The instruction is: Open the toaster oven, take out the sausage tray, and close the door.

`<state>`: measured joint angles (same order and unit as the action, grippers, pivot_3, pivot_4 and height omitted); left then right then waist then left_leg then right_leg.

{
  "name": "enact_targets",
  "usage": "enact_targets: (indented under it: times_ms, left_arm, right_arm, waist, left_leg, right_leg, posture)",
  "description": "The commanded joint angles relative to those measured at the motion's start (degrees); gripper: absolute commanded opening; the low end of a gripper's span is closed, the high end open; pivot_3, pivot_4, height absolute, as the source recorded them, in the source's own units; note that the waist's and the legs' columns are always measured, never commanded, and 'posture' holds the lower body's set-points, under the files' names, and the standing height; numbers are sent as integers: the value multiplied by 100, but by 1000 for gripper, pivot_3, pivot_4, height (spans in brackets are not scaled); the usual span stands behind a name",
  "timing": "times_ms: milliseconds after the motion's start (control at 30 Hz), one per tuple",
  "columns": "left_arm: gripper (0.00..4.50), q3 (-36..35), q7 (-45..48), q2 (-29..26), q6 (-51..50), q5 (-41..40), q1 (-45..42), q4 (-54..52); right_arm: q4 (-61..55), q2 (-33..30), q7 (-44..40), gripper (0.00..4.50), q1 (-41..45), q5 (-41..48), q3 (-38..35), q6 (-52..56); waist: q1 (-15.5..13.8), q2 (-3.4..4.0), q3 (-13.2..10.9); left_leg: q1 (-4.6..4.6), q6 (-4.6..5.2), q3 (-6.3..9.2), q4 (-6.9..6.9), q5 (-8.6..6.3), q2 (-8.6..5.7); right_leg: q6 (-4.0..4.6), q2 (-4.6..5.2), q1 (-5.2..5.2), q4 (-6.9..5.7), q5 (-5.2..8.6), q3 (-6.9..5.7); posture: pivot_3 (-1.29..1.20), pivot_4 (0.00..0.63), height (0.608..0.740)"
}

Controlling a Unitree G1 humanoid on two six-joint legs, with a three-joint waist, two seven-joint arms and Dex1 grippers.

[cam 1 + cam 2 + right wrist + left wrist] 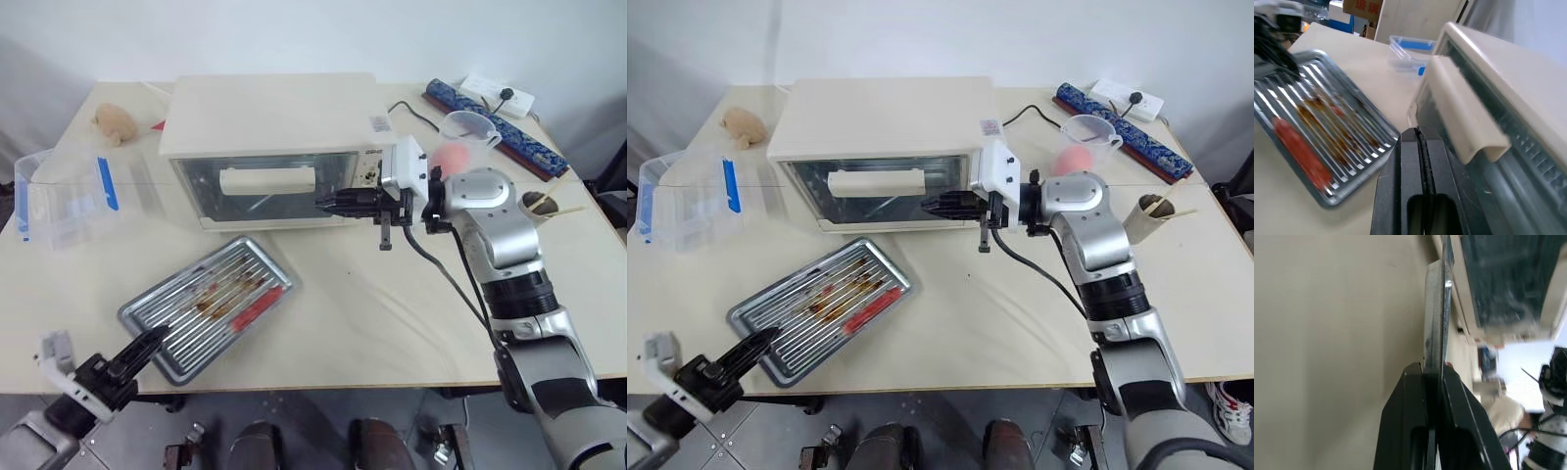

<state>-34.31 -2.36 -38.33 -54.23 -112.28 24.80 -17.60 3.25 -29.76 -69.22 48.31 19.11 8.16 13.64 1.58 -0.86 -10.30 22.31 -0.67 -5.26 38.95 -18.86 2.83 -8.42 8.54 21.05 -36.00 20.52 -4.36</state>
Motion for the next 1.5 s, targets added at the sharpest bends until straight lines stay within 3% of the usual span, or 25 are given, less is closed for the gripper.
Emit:
enact_targets:
  times_ms: [33,233,433,667,933,967,1133,1400,1500]
  left_arm:
    - [0,209,157,-217,-371,-72,-401,290]
    - [0,1142,244,-731,-1054,-72,-1958,1267]
    - [0,1917,415,-972,-1514,46,-3209,2343]
    - [0,2668,1266,-830,-2342,1364,-4552,3497]
    - [0,3086,2161,-430,-2650,3223,-5401,4124]
    - [653,3096,2234,-375,-2639,3446,-5456,4204]
    - [2096,2960,2710,-303,-2560,4258,-5661,4384]
    - [4343,2906,3865,-1239,-2492,5123,-5848,4177]
    - [4486,2799,4653,-1722,-1868,5492,-5692,3783]
  right_arm:
    - [-718,-312,85,366,-287,245,-242,489]
    - [-1561,-1049,-297,2335,-1289,720,-580,803]
    - [-1276,-1470,-591,4382,-1950,858,-947,632]
    - [-1095,-1767,-681,4450,-2333,722,-1036,396]
    - [-1213,-1757,-456,4450,-2507,713,-1124,334]
    - [-1222,-1768,-443,4500,-2523,719,-1127,327]
    - [-1178,-1816,-371,4500,-2520,686,-1148,266]
    - [-984,-1891,-438,4500,-2386,606,-1099,181]
    - [-806,-1871,-433,4500,-2258,507,-1038,68]
  waist:
    - [1,0,0]
    - [-42,3,-2]
    - [-1,3,-3]
    - [-10,3,-3]
    - [-174,6,-2]
    - [-199,6,-2]
    - [-274,6,-2]
    - [-136,5,-2]
    - [-56,4,-4]
  left_leg:
    - [2,1,-6,-1,0,0]
    - [5,-8,-13,-12,2,0]
    - [5,-7,-27,-19,3,2]
    - [5,-10,-75,-15,6,-1]
    - [3,-10,-81,4,8,-1]
    - [3,-9,-80,9,9,-1]
    - [-5,-9,-83,15,17,-2]
    - [-9,-18,-85,8,28,2]
    - [-7,-23,-89,0,31,6]
  right_leg:
    - [0,0,1,4,0,0]
    - [-6,-4,26,-2,-2,-5]
    - [-17,-4,30,-2,-8,-2]
    - [-25,-6,32,-6,-11,-4]
    - [-33,-5,28,-8,-15,-4]
    - [-34,-5,26,-7,-16,-4]
    - [-34,-4,19,-5,-16,-1]
    - [-31,-5,33,-34,-15,1]
    - [-27,-7,47,-56,-13,1]
  posture:
    - [0,150,740]
    - [0,150,740]
    - [0,150,740]
    - [0,150,740]
    - [0,150,740]
    - [0,150,740]
    - [0,150,740]
    - [0,150,740]
    - [0,150,740]
